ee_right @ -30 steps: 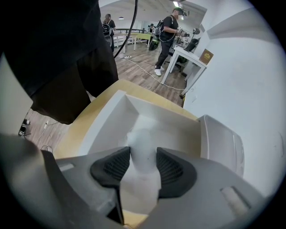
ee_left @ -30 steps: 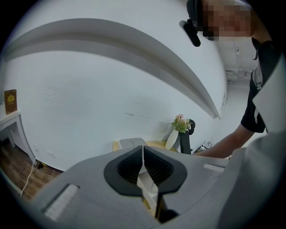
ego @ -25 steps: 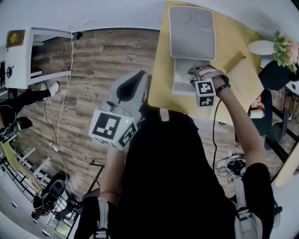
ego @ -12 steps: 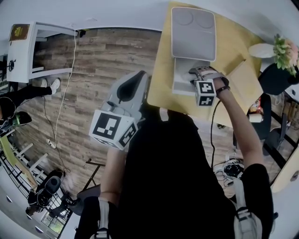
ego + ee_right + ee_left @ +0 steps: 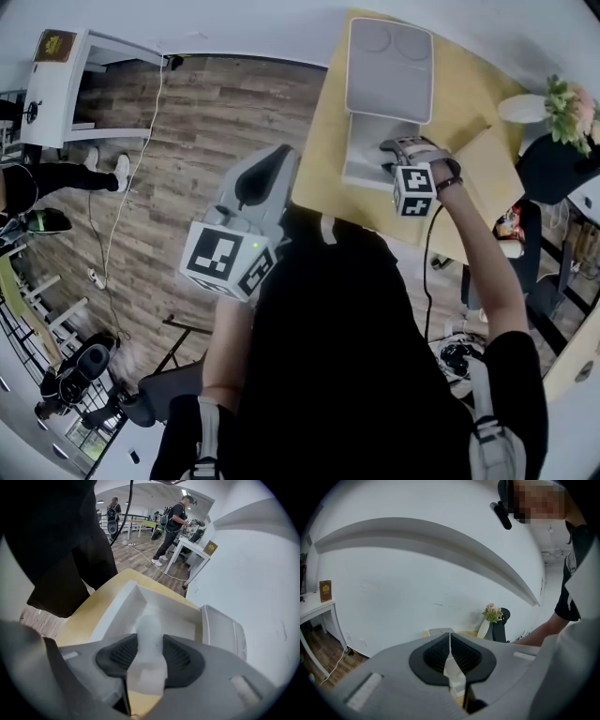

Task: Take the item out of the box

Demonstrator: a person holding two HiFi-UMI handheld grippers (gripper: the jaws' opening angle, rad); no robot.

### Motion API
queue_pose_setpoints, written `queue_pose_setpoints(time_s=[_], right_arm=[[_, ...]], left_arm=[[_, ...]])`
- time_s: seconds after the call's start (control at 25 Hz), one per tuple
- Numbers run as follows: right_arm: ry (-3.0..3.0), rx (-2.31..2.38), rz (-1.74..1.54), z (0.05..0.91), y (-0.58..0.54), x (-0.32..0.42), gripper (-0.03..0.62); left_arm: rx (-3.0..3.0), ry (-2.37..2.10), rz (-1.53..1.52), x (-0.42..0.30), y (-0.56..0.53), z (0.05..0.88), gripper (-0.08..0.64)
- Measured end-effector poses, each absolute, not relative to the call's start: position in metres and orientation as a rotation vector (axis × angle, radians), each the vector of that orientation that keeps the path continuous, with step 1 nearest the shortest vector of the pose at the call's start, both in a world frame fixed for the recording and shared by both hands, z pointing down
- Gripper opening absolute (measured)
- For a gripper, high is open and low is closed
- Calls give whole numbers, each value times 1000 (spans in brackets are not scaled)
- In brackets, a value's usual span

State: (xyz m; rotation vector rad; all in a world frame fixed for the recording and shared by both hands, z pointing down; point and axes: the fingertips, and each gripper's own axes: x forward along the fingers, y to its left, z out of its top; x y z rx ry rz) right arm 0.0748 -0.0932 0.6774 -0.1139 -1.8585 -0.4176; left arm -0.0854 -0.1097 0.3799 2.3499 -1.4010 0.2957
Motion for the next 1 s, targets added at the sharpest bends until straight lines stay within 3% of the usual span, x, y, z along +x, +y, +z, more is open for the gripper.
queue_pose_setpoints(time_s=[1.0], right_arm=[[-2079,365,-649,524,-78,92,172]], left_arm=[[2493,-1203,313,11,-72,375,17]])
